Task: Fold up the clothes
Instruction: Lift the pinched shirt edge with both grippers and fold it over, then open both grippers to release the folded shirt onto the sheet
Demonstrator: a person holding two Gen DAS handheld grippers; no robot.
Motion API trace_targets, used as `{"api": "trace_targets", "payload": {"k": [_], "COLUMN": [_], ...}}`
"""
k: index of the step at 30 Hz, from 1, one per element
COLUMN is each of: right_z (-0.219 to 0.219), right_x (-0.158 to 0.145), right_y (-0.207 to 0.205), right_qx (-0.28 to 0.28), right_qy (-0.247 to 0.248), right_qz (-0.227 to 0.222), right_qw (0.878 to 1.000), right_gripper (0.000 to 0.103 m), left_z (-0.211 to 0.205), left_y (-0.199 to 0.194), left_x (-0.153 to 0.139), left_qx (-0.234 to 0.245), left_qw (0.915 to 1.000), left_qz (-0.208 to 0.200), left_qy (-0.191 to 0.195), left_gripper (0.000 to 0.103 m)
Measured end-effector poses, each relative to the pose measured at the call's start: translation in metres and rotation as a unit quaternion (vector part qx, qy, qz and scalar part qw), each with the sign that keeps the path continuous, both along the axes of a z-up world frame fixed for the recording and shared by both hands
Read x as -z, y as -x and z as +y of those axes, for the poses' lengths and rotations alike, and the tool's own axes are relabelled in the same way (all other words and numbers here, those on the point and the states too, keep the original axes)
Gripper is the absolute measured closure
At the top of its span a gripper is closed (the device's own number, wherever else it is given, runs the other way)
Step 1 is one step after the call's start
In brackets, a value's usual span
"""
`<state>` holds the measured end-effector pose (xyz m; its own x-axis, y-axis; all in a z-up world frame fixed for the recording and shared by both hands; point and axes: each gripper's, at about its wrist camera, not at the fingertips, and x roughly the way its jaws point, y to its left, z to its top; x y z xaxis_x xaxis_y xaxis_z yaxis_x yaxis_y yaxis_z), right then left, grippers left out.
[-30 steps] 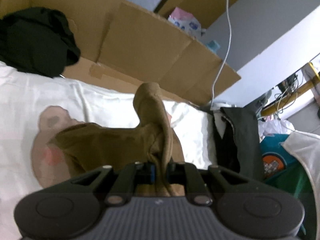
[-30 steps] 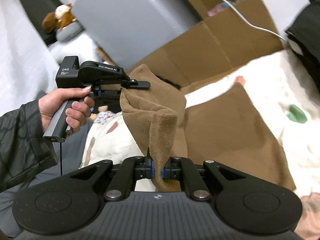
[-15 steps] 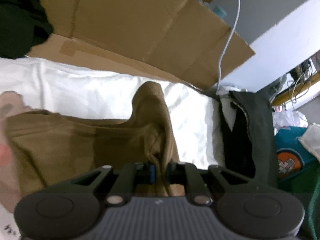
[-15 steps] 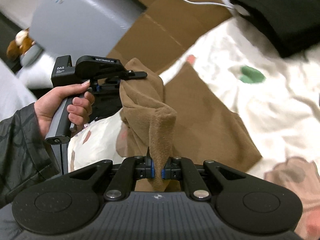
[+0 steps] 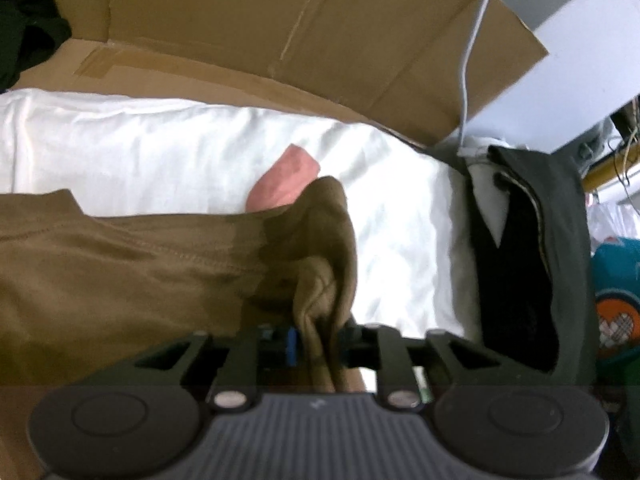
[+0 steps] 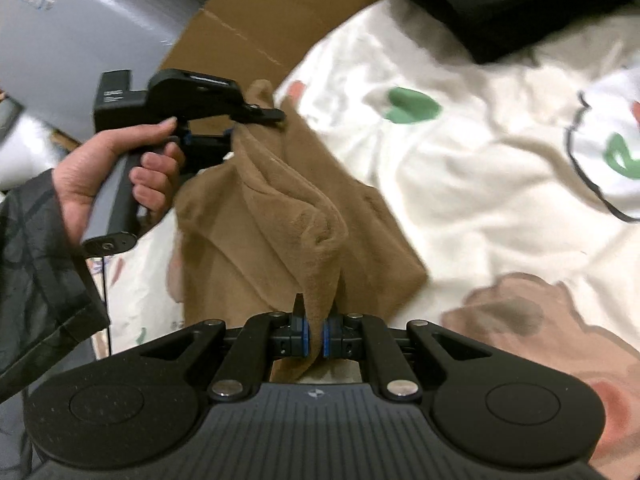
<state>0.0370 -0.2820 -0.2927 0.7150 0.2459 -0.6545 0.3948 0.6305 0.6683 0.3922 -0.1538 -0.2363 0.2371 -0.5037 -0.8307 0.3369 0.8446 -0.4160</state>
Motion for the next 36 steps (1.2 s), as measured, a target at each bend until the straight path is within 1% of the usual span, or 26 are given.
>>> {"api": "trace_targets", "payload": {"k": [1, 2, 3, 4, 8, 10, 13, 16, 17, 19, 21, 25, 28, 29, 31, 32, 33, 36], "right_z": [-0.001, -0.003, -0.003, -0.003, -0.006, -0.007, -0.012, -0.015, -0.014, -0.012, -0.010, -0.012, -0.011, -0.010, -0.010, -0.011, -0.012, -0.020], "right_x": [-0.001, -0.002, -0.003, -0.004, -0.004, -0.005, -0.007, -0.007, -0.008, -0.008, -0.008, -0.001, -0.007, -0.011, -0.014, -0.015, -0.016, -0.022], "right_y": [0.002, 0.004, 0.005, 0.006, 0.013, 0.017, 0.023, 0.025, 0.025, 0.023, 0.023, 0.021, 0.018, 0.018, 0.019, 0.020, 0.020, 0.021], "right_qx": [0.005, 0.010, 0.011, 0.012, 0.025, 0.032, 0.047, 0.055, 0.052, 0.048, 0.045, 0.046, 0.044, 0.045, 0.052, 0.060, 0.067, 0.087], "right_qy": [-0.001, -0.002, 0.000, 0.002, 0.002, 0.001, 0.000, -0.002, 0.007, 0.023, 0.037, 0.039, 0.054, 0.063, 0.072, 0.082, 0.090, 0.107], "right_qz": [0.000, 0.000, 0.001, 0.001, 0.005, 0.006, 0.008, 0.005, 0.005, 0.008, 0.021, 0.048, 0.050, 0.048, 0.051, 0.056, 0.060, 0.061], "right_qw": [1.000, 1.000, 1.000, 1.000, 1.000, 0.999, 0.999, 0.998, 0.999, 0.999, 0.998, 0.997, 0.996, 0.996, 0.995, 0.993, 0.992, 0.989], "right_gripper": [0.094, 0.094, 0.093, 0.092, 0.090, 0.090, 0.090, 0.093, 0.096, 0.099, 0.099, 0.098, 0.092, 0.089, 0.077, 0.068, 0.064, 0.059], "left_z": [0.000, 0.000, 0.000, 0.000, 0.004, 0.006, 0.017, 0.043, 0.052, 0.073, 0.098, 0.139, 0.170, 0.179, 0.194, 0.201, 0.208, 0.216], "left_y": [0.000, 0.000, 0.000, 0.000, -0.001, -0.002, -0.005, -0.012, -0.014, -0.017, -0.020, -0.024, -0.025, -0.026, -0.026, -0.027, -0.027, -0.027], "left_x": [-0.002, -0.005, -0.008, -0.012, -0.026, -0.031, -0.036, -0.042, -0.044, -0.047, -0.049, -0.048, -0.046, -0.045, -0.043, -0.041, -0.038, -0.033], "left_qx": [-0.001, -0.002, -0.002, -0.003, -0.004, -0.004, -0.009, -0.024, -0.030, -0.043, -0.059, -0.085, -0.102, -0.105, -0.109, -0.111, -0.113, -0.106], "left_qw": [1.0000, 1.0000, 0.9999, 0.9999, 0.9995, 0.9992, 0.9986, 0.9977, 0.9972, 0.9961, 0.9948, 0.9924, 0.9909, 0.9907, 0.9907, 0.9908, 0.9911, 0.9923], "left_qz": [-0.003, -0.006, -0.010, -0.013, -0.030, -0.039, -0.052, -0.061, -0.064, -0.070, -0.073, -0.075, -0.073, -0.071, -0.068, -0.065, -0.061, -0.056], "left_qy": [0.001, 0.003, 0.005, 0.007, 0.007, 0.005, -0.008, -0.019, -0.024, -0.032, -0.038, -0.048, -0.050, -0.048, -0.045, -0.042, -0.037, -0.029], "left_gripper": [0.063, 0.060, 0.053, 0.049, 0.049, 0.047, 0.046, 0.046, 0.046, 0.046, 0.046, 0.046, 0.046, 0.046, 0.045, 0.045, 0.045, 0.045]}}
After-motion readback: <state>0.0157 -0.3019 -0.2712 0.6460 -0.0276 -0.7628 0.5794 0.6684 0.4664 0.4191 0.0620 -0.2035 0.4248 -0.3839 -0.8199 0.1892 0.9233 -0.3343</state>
